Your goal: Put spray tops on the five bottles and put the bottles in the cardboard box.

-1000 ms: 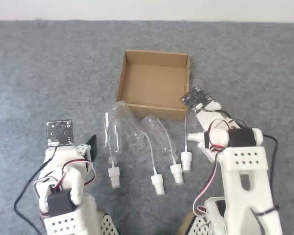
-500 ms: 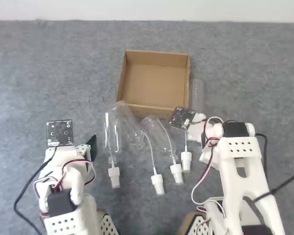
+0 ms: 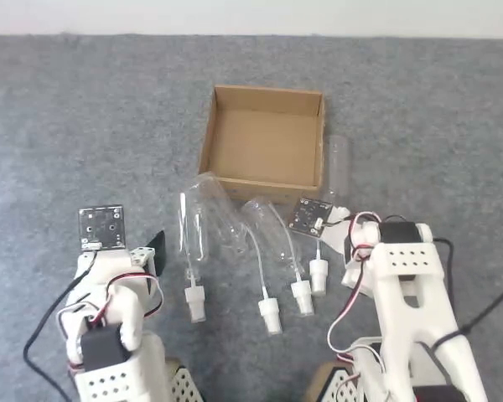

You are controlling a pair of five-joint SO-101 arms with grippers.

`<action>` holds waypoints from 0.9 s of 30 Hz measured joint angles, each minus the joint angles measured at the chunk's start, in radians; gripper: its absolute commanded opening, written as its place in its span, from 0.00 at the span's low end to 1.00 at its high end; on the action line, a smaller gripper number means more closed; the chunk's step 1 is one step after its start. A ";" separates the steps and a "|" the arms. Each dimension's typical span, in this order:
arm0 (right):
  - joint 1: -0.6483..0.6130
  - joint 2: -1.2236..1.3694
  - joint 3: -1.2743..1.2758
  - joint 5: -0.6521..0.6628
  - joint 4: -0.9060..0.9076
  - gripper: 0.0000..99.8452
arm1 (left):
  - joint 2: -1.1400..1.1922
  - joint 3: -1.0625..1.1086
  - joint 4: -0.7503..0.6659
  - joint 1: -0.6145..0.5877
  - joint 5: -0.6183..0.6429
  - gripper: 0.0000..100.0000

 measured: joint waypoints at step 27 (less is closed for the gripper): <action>0.071 0.000 0.124 -0.319 -0.293 0.28 | 0.000 0.000 0.000 0.000 0.000 0.27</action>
